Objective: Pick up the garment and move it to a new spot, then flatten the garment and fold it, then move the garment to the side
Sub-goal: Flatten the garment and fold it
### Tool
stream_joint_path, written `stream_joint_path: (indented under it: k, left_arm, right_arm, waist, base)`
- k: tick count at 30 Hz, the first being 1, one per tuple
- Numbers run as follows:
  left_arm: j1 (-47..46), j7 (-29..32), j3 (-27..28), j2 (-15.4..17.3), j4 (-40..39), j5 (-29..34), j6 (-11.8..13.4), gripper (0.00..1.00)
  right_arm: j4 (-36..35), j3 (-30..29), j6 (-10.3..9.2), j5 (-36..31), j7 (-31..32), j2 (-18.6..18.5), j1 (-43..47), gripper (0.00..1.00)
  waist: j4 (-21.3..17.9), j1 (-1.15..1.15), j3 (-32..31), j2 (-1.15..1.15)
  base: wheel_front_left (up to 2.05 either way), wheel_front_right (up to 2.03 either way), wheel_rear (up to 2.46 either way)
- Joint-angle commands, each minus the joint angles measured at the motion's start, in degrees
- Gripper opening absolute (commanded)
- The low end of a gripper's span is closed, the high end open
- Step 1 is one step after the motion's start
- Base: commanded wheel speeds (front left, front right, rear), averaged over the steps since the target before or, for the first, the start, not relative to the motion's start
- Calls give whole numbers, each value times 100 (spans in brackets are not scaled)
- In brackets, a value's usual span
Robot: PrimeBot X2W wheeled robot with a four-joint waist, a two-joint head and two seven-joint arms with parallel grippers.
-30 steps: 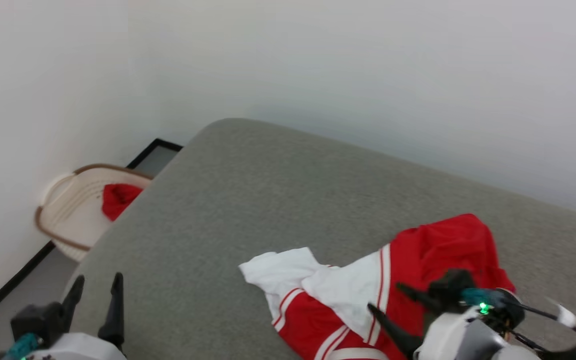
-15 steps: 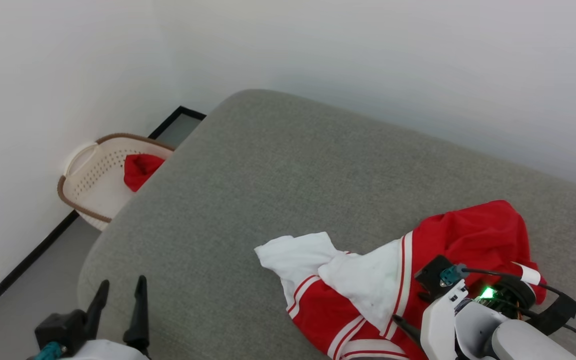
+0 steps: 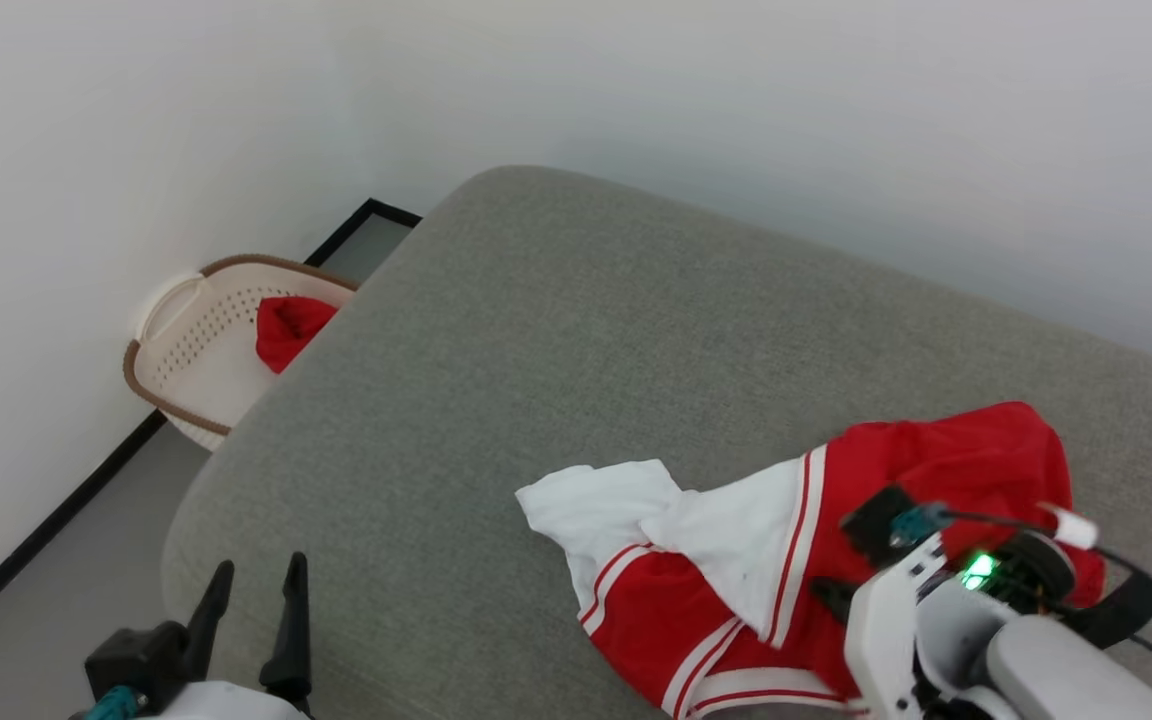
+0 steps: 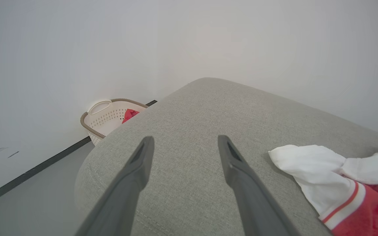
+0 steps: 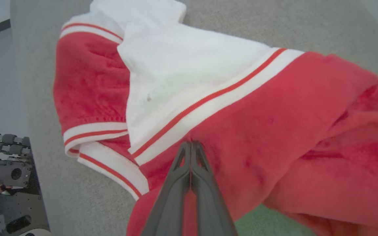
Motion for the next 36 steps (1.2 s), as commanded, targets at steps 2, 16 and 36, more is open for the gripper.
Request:
stream_joint_path:
  k: [2, 16, 36]
  left_arm:
    - [12, -3, 88, -27, 7, 111, -83, 100]
    - [139, -3, 301, -103, -12, 441, -260, 100]
    - [77, 0, 429, -50, -18, 706, -396, 100]
  right_arm:
    - [-61, -271, -4, 95, -146, 9, 11, 0]
    - [-224, -3081, -4, 119, -458, 393, 1046, 0]
    - [384, -5243, -4, -1318, -608, 1357, 1922, 40]
  waist:
    - [-44, 0, -88, 0]
    - [-456, 0, -358, 0]
    - [-1397, 0, -352, 0]
  base:
    - [0, 0, 0]
    - [0, 0, 0]
    - [0, 0, 0]
